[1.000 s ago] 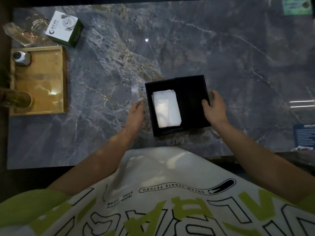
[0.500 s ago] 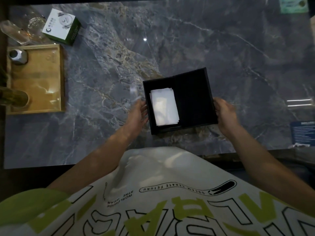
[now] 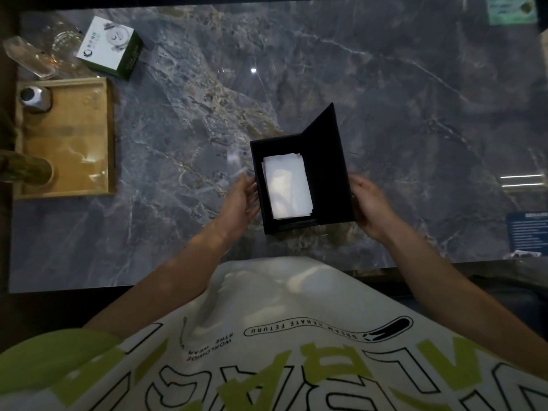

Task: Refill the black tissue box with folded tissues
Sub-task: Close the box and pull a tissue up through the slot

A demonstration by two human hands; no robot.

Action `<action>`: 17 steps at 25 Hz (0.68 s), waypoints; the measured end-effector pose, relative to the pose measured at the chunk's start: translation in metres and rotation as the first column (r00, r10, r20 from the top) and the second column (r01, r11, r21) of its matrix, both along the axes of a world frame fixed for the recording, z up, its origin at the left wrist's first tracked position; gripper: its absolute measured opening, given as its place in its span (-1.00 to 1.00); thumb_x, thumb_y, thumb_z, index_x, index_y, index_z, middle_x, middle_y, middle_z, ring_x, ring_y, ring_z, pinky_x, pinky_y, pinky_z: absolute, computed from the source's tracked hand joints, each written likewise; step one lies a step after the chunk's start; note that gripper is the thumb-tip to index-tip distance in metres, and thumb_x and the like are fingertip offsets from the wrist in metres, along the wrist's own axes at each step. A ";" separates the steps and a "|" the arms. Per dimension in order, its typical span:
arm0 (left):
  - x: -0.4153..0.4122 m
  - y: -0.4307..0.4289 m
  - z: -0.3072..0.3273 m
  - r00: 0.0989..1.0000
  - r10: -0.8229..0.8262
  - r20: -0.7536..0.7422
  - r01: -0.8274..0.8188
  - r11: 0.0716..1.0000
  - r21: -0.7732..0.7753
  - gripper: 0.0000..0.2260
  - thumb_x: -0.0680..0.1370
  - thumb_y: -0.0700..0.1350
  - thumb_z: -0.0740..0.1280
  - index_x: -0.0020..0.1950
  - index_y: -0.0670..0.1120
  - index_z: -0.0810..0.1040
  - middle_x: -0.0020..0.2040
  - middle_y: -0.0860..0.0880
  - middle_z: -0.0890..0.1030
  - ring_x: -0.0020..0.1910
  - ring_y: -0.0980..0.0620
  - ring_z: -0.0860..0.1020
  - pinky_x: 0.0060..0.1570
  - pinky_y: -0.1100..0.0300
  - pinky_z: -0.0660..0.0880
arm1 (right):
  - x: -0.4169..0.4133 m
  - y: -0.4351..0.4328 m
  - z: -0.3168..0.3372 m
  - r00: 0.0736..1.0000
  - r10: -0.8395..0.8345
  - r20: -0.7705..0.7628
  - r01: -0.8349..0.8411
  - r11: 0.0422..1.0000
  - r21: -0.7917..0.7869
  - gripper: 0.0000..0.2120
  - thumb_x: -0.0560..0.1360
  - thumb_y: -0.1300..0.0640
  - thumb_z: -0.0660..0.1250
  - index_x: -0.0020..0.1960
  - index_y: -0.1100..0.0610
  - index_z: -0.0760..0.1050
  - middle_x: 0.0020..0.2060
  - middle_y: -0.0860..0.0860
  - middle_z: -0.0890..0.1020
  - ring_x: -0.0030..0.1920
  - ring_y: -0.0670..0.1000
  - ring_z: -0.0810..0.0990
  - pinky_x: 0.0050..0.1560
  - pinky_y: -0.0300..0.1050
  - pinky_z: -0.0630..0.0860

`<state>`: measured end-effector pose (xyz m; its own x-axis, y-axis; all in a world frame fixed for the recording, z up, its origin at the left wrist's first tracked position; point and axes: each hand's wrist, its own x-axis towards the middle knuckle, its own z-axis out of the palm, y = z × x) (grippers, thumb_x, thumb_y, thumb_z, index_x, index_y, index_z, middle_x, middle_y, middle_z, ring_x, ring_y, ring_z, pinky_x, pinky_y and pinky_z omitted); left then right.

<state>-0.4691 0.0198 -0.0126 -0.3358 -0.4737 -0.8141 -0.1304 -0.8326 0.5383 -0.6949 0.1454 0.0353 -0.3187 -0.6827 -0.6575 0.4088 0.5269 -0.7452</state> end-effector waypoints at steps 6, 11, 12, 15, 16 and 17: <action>0.001 0.001 0.000 0.999 0.045 -0.026 -0.044 0.998 0.037 -0.53 0.65 0.19 0.00 0.42 -0.02 0.42 0.23 0.02 0.56 0.10 0.13 0.55 -0.07 0.24 0.47 | 0.018 -0.010 -0.004 1.000 0.030 0.006 -0.030 1.000 -0.007 -0.79 0.60 0.14 0.29 0.21 0.02 0.55 0.03 -0.05 0.68 -0.05 -0.15 0.68 -0.22 -0.25 0.59; 0.001 0.001 0.003 0.998 0.039 -0.048 -0.036 0.998 0.056 -0.49 0.65 0.19 -0.03 0.45 -0.05 0.39 0.37 -0.06 0.50 0.29 0.03 0.49 0.01 0.22 0.46 | 0.029 -0.016 -0.005 0.998 0.069 0.001 -0.069 0.997 0.021 -0.70 0.53 0.09 0.40 0.23 -0.11 0.48 0.06 -0.07 0.67 0.03 -0.14 0.68 -0.13 -0.29 0.59; 0.001 0.001 0.004 0.998 0.035 -0.050 -0.032 0.998 0.057 -0.49 0.65 0.19 -0.03 0.45 -0.05 0.39 0.37 -0.06 0.50 0.27 0.04 0.49 0.01 0.22 0.46 | 0.032 -0.017 -0.005 0.996 0.089 0.005 -0.089 0.996 0.024 -0.69 0.52 0.10 0.42 0.21 -0.13 0.47 0.04 -0.07 0.68 0.02 -0.13 0.68 -0.13 -0.30 0.59; 0.002 0.002 0.006 0.998 0.043 -0.053 -0.040 0.997 0.061 -0.50 0.65 0.19 -0.05 0.44 -0.04 0.40 0.39 -0.05 0.48 0.21 0.09 0.51 0.05 0.23 0.46 | 0.039 -0.020 -0.010 0.989 0.143 -0.029 -0.142 0.989 0.052 -0.54 0.51 0.15 0.42 0.37 0.05 0.39 0.14 0.04 0.62 0.05 -0.08 0.66 -0.05 -0.26 0.61; 0.002 0.002 0.006 0.997 0.048 -0.059 -0.044 0.997 0.067 -0.49 0.65 0.19 -0.06 0.45 -0.03 0.39 0.41 -0.05 0.47 0.26 0.08 0.49 0.13 0.22 0.44 | 0.042 -0.022 -0.011 0.988 0.144 -0.053 -0.141 0.988 0.064 -0.49 0.52 0.18 0.41 0.42 0.12 0.36 0.18 0.07 0.60 0.06 -0.07 0.64 -0.02 -0.25 0.61; 0.002 0.001 0.006 0.996 0.054 -0.066 -0.049 0.996 0.073 -0.48 0.65 0.20 -0.06 0.47 -0.04 0.37 0.42 -0.05 0.45 0.33 0.06 0.46 0.21 0.20 0.41 | 0.043 -0.024 -0.010 0.988 0.137 -0.071 -0.132 0.988 0.076 -0.46 0.53 0.20 0.41 0.46 0.17 0.33 0.21 0.12 0.57 0.08 -0.04 0.62 0.02 -0.23 0.61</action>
